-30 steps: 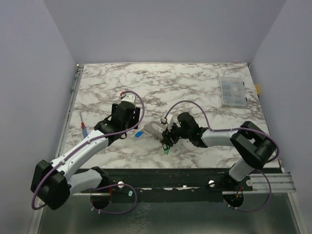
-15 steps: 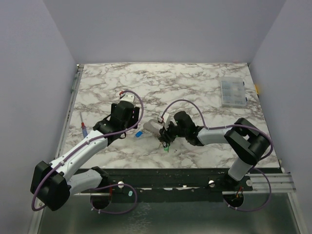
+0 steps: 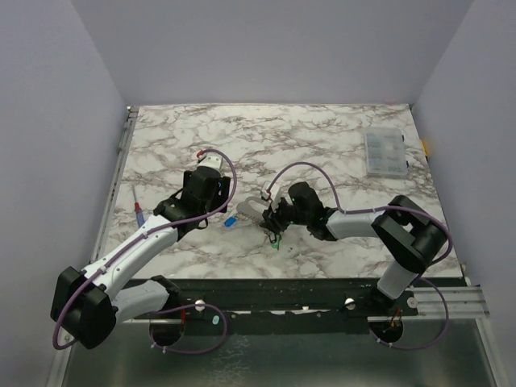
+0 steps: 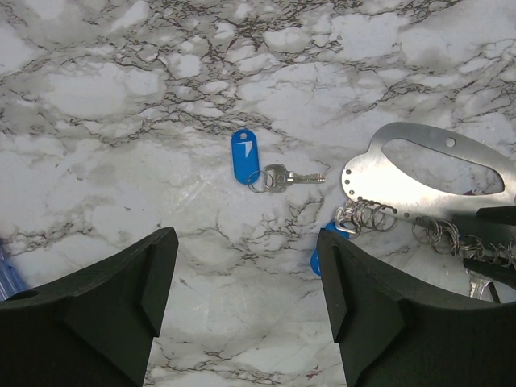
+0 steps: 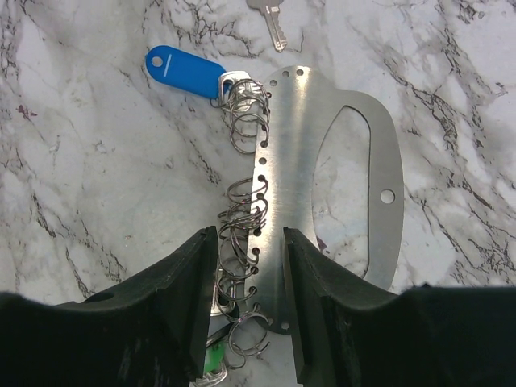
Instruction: Put the keys on the keyring
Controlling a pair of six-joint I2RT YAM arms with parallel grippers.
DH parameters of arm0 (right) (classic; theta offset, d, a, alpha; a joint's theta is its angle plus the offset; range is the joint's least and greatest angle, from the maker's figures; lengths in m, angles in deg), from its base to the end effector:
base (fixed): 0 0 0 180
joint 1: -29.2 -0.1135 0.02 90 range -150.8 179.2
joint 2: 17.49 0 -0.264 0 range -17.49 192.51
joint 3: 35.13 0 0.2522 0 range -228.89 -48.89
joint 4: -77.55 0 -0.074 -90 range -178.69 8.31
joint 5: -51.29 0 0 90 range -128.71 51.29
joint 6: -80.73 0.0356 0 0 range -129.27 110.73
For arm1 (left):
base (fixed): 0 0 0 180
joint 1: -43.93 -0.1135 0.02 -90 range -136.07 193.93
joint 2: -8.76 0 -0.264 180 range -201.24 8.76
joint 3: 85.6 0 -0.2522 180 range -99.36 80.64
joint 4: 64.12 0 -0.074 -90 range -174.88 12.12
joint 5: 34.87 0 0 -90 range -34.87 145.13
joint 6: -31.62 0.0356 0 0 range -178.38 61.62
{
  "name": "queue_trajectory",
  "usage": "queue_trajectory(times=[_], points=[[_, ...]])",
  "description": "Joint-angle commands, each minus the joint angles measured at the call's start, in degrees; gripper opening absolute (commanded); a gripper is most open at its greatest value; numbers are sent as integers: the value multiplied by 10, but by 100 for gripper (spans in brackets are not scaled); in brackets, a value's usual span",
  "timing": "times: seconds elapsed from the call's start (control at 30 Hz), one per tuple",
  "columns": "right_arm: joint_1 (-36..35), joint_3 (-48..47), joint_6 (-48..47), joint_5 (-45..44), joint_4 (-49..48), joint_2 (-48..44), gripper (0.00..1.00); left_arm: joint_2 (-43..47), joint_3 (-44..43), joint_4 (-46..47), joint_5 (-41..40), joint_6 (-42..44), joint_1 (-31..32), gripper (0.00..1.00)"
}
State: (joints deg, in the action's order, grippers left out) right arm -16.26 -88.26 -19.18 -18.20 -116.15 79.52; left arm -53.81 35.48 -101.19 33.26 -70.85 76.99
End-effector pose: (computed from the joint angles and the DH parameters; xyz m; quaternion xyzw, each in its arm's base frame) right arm 0.2203 0.2417 0.1468 -0.4749 0.7141 0.2967 0.4201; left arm 0.2010 -0.1150 0.2619 0.0817 0.8922 0.0006 0.4442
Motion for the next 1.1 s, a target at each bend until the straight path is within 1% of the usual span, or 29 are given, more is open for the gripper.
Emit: queue_trajectory(times=[0.0, 0.1, 0.3, 0.57, 0.73, 0.83, 0.97, 1.07], points=[[-5, -1, 5, -19, -30, -13, 46, 10, 10, 4, 13, 8, -5, 77], [-5, -6, 2, -26, -23, -1, 43, 10, 10, 5, 14, 9, -5, 77], [-5, -10, -11, -41, -17, 18, 41, 12, 10, 6, 15, 9, -5, 77], [-5, -11, -9, -30, -19, 33, 39, 12, 11, 7, 16, 10, -6, 77], [-6, -14, -11, -20, -25, 36, 24, 12, 12, 7, 16, 11, -7, 77], [-8, -18, -18, 1, -17, 36, 12, 13, 13, 8, 16, 12, -8, 77], [-9, -17, -27, 23, -11, 23, 2, 15, 14, 10, 16, 14, -8, 77], [-10, -7, -25, 30, -24, -9, 1, 17, 14, 9, 17, 16, -8, 77]])
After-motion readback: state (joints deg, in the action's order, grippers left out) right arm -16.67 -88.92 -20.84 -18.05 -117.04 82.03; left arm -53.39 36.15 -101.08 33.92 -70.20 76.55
